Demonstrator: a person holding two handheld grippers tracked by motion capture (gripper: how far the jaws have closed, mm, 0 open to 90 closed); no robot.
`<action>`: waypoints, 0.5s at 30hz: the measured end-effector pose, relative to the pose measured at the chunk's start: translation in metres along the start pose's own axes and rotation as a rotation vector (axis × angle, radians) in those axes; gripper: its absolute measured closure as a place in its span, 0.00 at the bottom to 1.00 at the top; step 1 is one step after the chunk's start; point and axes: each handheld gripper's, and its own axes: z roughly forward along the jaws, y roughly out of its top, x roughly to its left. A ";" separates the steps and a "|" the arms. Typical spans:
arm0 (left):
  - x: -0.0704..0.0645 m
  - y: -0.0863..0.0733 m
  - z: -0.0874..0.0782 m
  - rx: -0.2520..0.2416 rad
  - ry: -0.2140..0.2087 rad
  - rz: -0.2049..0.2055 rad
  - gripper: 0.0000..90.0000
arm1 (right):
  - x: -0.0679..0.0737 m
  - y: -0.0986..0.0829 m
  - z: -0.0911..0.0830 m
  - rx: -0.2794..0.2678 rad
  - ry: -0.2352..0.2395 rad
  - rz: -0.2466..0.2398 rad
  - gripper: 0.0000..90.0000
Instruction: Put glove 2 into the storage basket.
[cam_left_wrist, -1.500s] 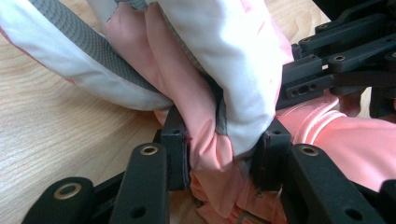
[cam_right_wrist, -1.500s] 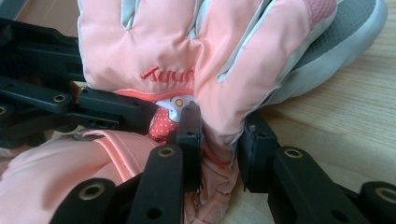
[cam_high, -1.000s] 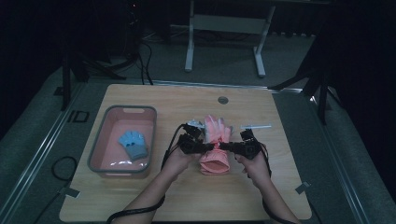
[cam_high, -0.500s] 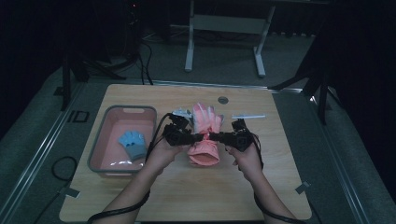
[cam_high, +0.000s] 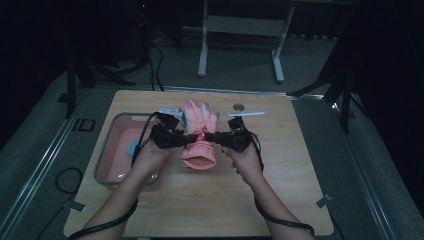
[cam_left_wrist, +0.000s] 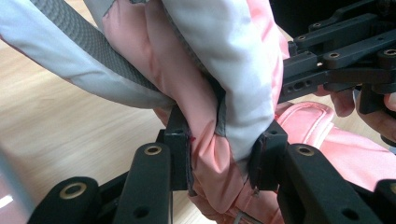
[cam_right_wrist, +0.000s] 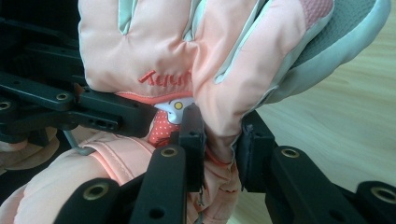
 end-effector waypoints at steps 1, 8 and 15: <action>0.002 0.000 -0.004 0.001 0.003 -0.003 0.74 | 0.004 0.003 0.003 0.000 -0.001 -0.011 0.83; 0.020 0.000 -0.035 0.000 0.033 -0.002 0.74 | 0.029 0.019 0.021 0.000 0.011 -0.033 0.83; 0.045 -0.008 -0.067 0.000 0.061 -0.032 0.74 | 0.056 0.034 0.049 0.011 0.044 -0.047 0.83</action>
